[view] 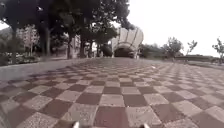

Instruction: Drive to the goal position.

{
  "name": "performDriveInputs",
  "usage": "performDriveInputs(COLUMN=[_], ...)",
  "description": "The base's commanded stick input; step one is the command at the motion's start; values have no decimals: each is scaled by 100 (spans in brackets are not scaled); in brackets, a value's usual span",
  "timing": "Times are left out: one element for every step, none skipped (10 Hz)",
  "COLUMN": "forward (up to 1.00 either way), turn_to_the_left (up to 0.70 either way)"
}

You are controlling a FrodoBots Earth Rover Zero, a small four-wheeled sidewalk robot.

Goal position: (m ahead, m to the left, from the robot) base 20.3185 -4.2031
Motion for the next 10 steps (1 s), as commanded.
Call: performDriveInputs(forward=[70, 70, 70, 70, 70, 70, 70, 70, 70, 70], turn_to_the_left=[0, 0, 0, 0, 0, 0, 0, 0, 0, 0])
